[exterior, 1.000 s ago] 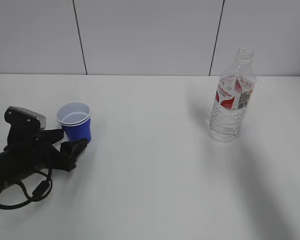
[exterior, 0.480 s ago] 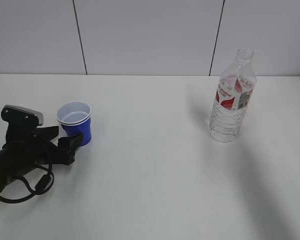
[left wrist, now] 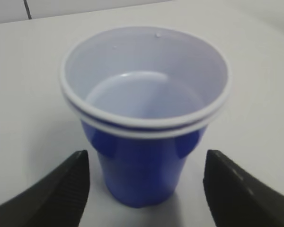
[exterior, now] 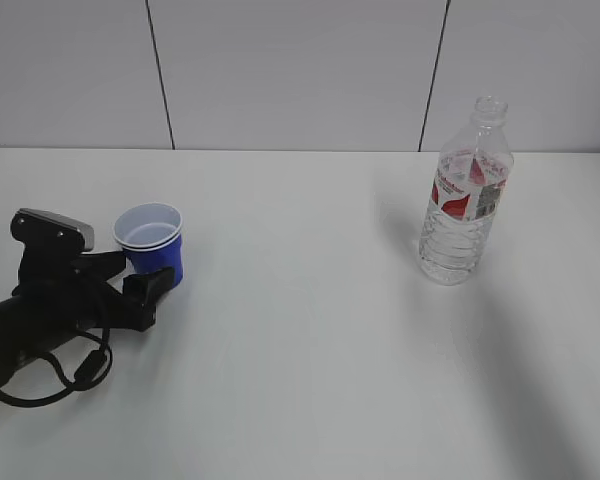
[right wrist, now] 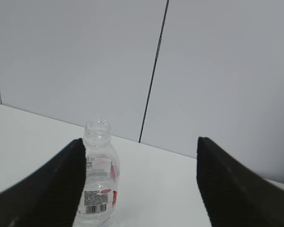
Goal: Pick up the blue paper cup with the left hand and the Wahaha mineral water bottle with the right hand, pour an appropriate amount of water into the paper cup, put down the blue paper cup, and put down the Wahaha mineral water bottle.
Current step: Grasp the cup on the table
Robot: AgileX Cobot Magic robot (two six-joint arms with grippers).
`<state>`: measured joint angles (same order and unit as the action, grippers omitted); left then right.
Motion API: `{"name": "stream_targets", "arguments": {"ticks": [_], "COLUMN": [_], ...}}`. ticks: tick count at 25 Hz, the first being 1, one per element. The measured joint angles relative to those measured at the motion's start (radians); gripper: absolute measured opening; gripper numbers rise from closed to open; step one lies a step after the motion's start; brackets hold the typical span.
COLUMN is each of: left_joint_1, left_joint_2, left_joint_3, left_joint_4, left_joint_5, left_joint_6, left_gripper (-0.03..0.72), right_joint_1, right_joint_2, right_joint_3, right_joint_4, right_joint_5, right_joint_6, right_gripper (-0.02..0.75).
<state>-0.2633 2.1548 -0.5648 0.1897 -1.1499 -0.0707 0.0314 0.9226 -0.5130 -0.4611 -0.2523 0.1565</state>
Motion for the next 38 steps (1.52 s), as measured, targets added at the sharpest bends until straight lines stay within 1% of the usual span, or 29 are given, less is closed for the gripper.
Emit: {"name": "stream_targets", "arguments": {"ticks": [6,15,28,33,38], "left_joint_1": [0.000,0.000,0.000,0.000,0.000], "left_joint_2": [0.004,0.054,0.069,0.077,0.077], "left_joint_3": [-0.039,-0.065,-0.088,-0.122,-0.131], "left_joint_4": [0.002,0.002,0.002,0.002,0.002], "left_joint_5": [0.000,0.000,0.000,0.000,0.000], "left_joint_6": [0.000,0.000,-0.023,-0.027,-0.029], "left_gripper": [0.575,0.575,0.575,0.575,0.575], "right_joint_1": [0.000,0.000,0.000,0.000,0.000], "right_joint_2": [0.000,0.000,0.000,0.000,0.000], "right_joint_3": [0.000,0.000,0.000,0.000,0.000], "right_joint_4": [-0.001,-0.002,-0.002,-0.003,-0.003], "right_joint_5": [0.000,-0.003,-0.005,-0.005,-0.007], "right_joint_6": [0.000,0.000,0.000,0.000,0.000], "right_gripper": [0.548,0.548,0.548,0.548,0.548]}}
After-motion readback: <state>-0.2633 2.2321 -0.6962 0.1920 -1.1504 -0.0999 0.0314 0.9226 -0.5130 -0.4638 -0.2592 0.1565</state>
